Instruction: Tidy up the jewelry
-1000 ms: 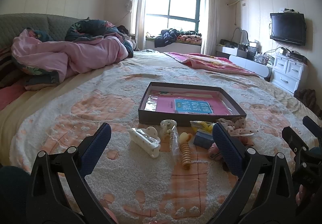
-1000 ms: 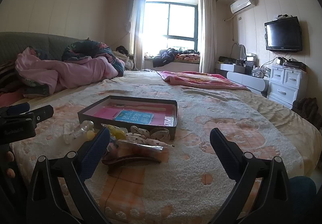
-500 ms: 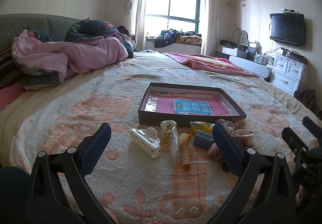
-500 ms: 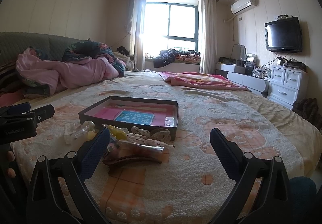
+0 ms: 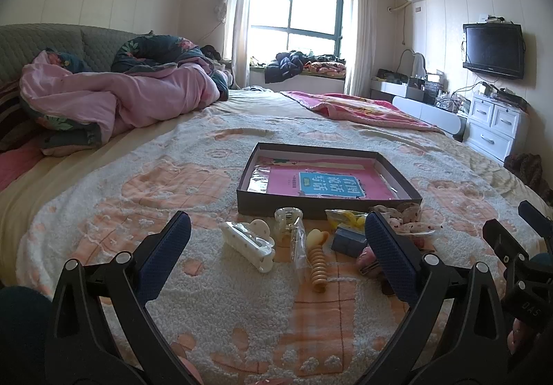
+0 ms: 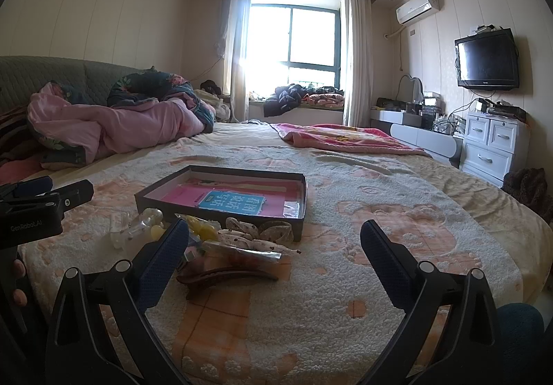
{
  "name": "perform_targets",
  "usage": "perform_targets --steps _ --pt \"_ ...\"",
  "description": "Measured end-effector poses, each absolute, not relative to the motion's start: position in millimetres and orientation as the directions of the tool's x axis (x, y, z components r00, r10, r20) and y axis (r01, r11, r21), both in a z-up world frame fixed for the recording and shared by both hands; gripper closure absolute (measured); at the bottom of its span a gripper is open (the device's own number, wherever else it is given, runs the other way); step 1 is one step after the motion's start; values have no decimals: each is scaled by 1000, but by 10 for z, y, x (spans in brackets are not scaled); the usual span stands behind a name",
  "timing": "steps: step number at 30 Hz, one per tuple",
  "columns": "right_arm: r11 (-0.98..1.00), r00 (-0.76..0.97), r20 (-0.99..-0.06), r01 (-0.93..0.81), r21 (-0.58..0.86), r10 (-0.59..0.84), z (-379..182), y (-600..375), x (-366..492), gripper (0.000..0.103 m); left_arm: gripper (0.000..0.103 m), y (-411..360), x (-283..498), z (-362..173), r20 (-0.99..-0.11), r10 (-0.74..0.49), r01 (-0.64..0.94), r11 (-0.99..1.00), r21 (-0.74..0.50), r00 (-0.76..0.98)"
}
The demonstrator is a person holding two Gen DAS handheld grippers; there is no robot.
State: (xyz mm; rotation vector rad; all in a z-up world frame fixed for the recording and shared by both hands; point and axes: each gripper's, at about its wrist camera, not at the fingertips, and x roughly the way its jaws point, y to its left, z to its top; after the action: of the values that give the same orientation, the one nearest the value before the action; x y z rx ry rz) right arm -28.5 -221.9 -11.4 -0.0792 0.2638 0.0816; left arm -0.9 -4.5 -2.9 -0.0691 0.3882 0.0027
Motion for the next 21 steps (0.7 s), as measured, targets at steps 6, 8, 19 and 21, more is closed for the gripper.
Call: perform_targets --steps 6,8,19,21 --pt "993 962 -265 -93 -67 72 -116 -2225 -284 6 10 -47 -10 -30 -378 -11 -15 998 -67 926" --pt "994 961 -267 -91 -67 70 -108 -2219 -280 6 10 -50 -12 -30 -378 -11 -15 998 -66 926" --pt "993 958 -277 -99 -62 79 -124 -2211 -257 6 10 -64 -7 -7 -384 -8 -22 997 -72 923" --pt "992 955 -284 -107 -60 86 -124 -2194 -240 6 10 -54 -2 -3 -387 -4 -27 997 -74 922"
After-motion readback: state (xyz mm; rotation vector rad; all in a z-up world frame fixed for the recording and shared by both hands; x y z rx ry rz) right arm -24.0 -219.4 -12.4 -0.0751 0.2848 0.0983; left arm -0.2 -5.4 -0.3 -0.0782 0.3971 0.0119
